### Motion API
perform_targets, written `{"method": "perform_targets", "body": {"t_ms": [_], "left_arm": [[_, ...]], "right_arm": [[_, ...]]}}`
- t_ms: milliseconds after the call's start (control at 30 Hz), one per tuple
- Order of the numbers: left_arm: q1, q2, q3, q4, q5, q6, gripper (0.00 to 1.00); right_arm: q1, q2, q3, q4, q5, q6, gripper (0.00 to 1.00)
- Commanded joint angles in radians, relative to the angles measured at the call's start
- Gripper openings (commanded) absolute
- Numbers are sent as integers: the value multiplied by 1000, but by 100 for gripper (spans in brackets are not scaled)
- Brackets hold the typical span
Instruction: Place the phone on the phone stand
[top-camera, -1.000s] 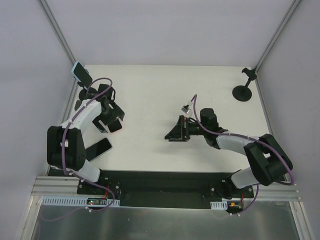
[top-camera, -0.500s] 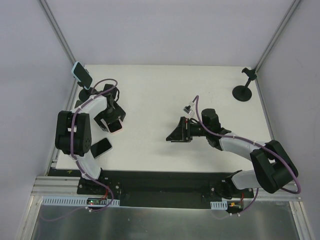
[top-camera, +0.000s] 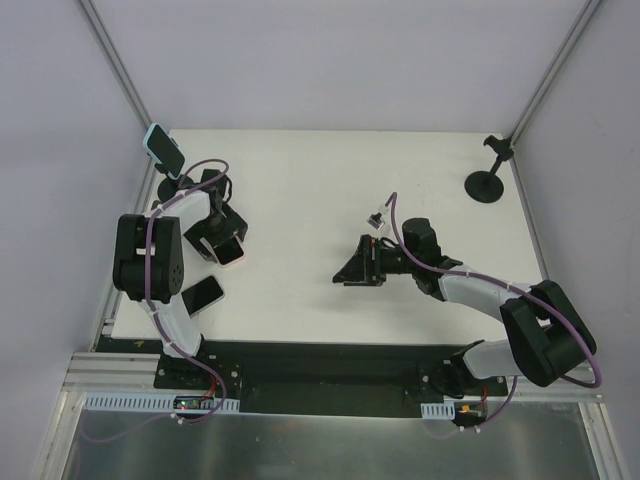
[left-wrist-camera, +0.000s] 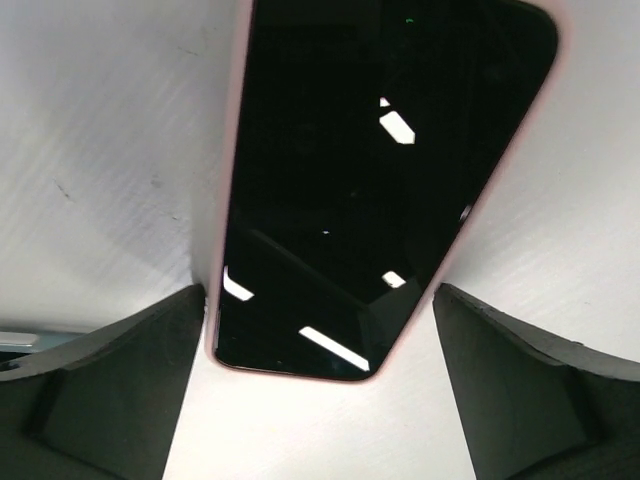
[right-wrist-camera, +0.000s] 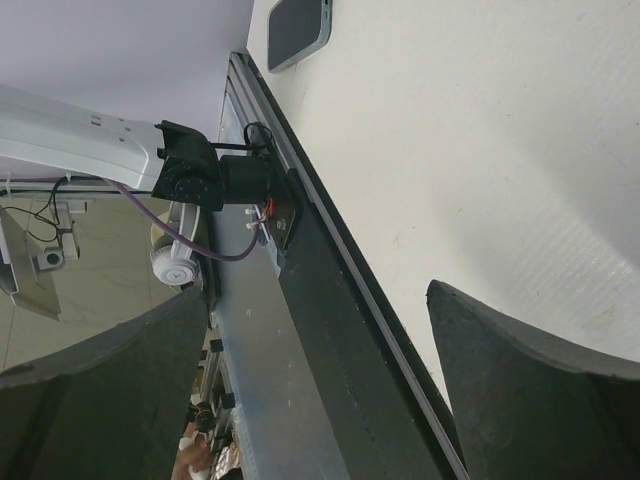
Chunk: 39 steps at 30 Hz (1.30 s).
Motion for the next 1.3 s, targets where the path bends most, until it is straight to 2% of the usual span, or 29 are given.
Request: {"method": "perform_targets", "body": {"t_ms": [0,200,300,333,400,433,533,700,900,933,1067,1100,1267], "left_arm": [[-1,51,-3,19,49,-8,93],[-1,58,-12,14,39,-11,83],[-1,42,-41,23,48,-21,47],[-1,35,-50,40,89,3,18],[-1,16,-70,72,129,15,3],[-1,8,-78,78,170,18,0],[-4,-64,-144,139,320,-23,0],[-61,-234,-306,261,506,-181,0],[-208,-348,-411,383,595,-451,0],[-225,-363,-420,405,603,-531,0],[-315,-415,-422,482,592,-653,0],[-331,-419,-414,494,591,-670,0],[-409,-394,-383,566,628,-762,0]], "right_arm": [[-5,-26,20,-12,14,-30,93],[-5,-50,28,-62,37,-60,93],[-5,-67,48,-123,65,-95,94],[-4,-73,57,-163,80,-121,93],[-1,-79,89,-212,109,-155,95],[7,-87,106,-281,158,-204,96],[31,-88,167,-389,294,-264,100],[106,-52,208,-334,454,-281,96],[254,89,293,-259,600,-232,96],[287,114,293,-242,641,-224,96],[330,148,233,-107,705,-166,99],[332,151,218,-41,706,-155,95],[340,172,178,59,706,-116,79]]}}
